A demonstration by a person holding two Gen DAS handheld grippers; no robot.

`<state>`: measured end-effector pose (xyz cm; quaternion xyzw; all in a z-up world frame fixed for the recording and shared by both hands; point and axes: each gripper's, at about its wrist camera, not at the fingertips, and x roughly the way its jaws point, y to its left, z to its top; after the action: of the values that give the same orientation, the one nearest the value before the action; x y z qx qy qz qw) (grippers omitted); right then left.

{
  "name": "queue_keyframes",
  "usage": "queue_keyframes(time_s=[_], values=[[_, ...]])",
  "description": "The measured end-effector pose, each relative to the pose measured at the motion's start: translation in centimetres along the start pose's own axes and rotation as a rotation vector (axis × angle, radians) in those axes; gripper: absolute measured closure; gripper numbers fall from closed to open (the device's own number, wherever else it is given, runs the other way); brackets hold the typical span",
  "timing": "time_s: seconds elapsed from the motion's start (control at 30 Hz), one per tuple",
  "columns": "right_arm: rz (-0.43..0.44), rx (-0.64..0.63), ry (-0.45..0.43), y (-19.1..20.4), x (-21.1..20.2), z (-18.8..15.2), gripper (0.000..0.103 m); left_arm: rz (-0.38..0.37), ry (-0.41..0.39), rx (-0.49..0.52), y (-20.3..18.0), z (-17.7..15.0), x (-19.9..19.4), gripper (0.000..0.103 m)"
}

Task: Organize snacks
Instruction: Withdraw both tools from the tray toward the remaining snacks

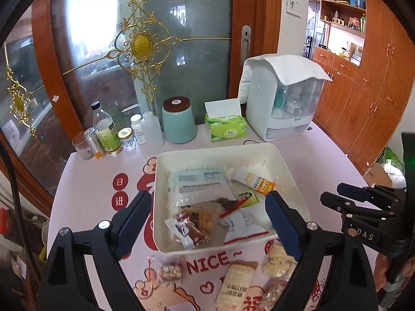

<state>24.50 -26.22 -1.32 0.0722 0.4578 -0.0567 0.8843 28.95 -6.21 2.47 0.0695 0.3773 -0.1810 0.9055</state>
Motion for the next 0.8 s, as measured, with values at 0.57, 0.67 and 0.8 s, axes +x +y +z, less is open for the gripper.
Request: queue_keyframes(time_s=[0.57,0.67,0.8], values=[[0.071,-0.11,0.05,-2.3,-5.2,-9.6,0.047,0.077,0.035,0.054,-5.6,-9.1,-6.1,0.012],[0.087,-0.123,0.062,-2.7,-5.6,-10.9,0.047,0.086,0.044,0.055,-6.4,-10.4,-6.7,0.012],[0.12,-0.13,0.067,-3.1,-5.9,-12.1,0.046,0.087,0.063,0.058,-6.9,-12.0,-7.1,0.012]])
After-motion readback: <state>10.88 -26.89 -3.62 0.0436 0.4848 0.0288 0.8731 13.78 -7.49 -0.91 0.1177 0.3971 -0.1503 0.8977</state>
